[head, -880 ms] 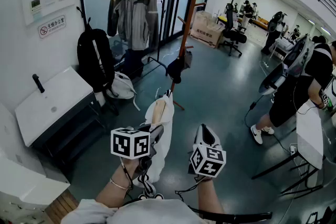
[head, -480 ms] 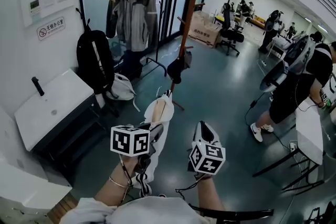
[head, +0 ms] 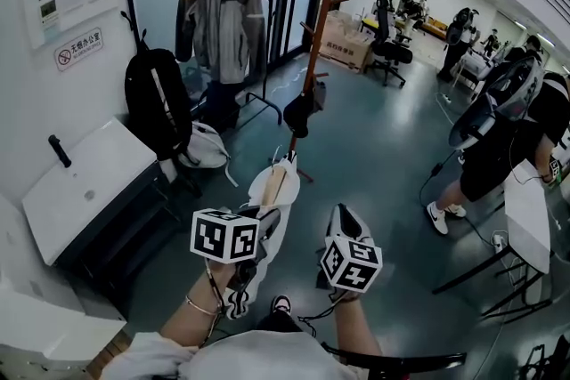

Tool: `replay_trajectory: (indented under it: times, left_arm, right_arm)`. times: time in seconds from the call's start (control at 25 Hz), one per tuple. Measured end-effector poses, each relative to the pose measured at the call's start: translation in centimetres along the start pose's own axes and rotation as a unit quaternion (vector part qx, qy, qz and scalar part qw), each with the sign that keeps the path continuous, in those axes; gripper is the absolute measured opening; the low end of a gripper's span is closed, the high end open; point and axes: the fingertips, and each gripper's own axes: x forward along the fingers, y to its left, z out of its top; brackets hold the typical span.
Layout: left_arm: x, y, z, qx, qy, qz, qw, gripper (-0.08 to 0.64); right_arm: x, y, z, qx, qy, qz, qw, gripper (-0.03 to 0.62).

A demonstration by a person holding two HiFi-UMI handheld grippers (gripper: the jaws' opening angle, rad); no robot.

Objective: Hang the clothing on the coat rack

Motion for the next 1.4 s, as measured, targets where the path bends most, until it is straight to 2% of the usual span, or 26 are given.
replay_trajectory:
  times: [0.52,0.8,1.4]
  left_arm:
    - [7.3,2.1,4.0,-0.008,0.0,-0.005,1.0,0.069]
    - [11.7,2.4,6.9,-0.001,0.002,-0.002,1.0,0.069]
    - [19.5,2.1,11.9,0.015,-0.001,-0.005,0.9999,0.069]
  right_arm:
    - [8.2,-4.1,1.4,0.011,0.006,0.01,1.0,0.023]
    - [12.8,-6.9,3.0,0.019,0.006,0.019,1.0,0.023]
    - [19.1,-13.6,5.5,0.037,0.003,0.011,0.999,0.023]
